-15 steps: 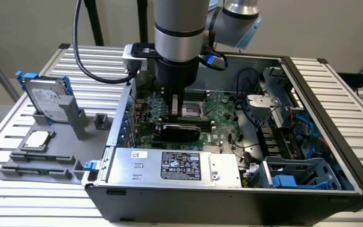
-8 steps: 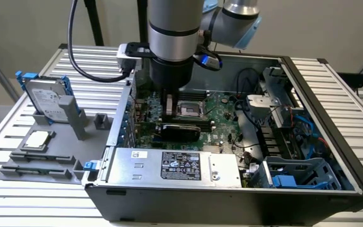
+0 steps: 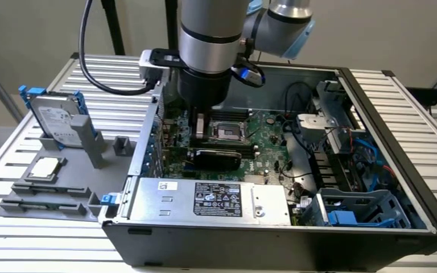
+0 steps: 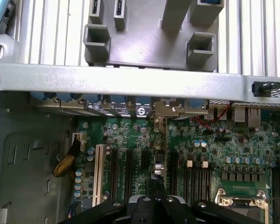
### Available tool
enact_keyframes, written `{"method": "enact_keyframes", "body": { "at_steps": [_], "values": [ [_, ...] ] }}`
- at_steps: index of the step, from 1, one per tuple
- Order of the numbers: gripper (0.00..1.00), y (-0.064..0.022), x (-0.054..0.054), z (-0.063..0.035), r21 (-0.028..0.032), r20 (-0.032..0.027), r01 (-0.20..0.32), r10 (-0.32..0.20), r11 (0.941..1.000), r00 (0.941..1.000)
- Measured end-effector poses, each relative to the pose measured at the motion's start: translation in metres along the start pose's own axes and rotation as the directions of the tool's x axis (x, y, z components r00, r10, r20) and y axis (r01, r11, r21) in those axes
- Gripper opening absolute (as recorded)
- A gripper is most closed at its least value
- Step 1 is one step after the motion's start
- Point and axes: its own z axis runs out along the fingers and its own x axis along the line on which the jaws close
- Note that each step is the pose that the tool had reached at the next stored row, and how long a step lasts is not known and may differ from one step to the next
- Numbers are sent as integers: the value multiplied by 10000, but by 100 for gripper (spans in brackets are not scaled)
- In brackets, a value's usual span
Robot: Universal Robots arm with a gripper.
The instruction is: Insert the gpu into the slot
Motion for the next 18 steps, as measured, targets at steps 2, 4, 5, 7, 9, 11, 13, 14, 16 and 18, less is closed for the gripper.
{"method": "enact_keyframes", "body": {
  "at_steps": [2,4,5,7,9,11,13,14,16,18],
  "values": [
    [11,10,0,1,-108,-77,22,-22,9999,10000],
    [11,25,0,2,-211,-148,34,-37,9998,9999],
    [11,34,-1,3,-262,-174,38,-43,9996,9998],
    [11,53,-1,5,-358,-226,41,-50,9993,9997],
    [11,75,-1,7,-455,-281,44,-57,9990,9996],
    [11,98,-1,9,-551,-319,45,-63,9985,9995],
    [11,117,-2,10,-654,-337,46,-68,9978,9994],
    [11,125,-2,11,-721,-340,46,-71,9974,9994],
    [11,138,-2,9,-859,-339,44,-73,9963,9994],
    [11,147,-3,3,-1008,-335,41,-75,9949,9994]
  ]
}}
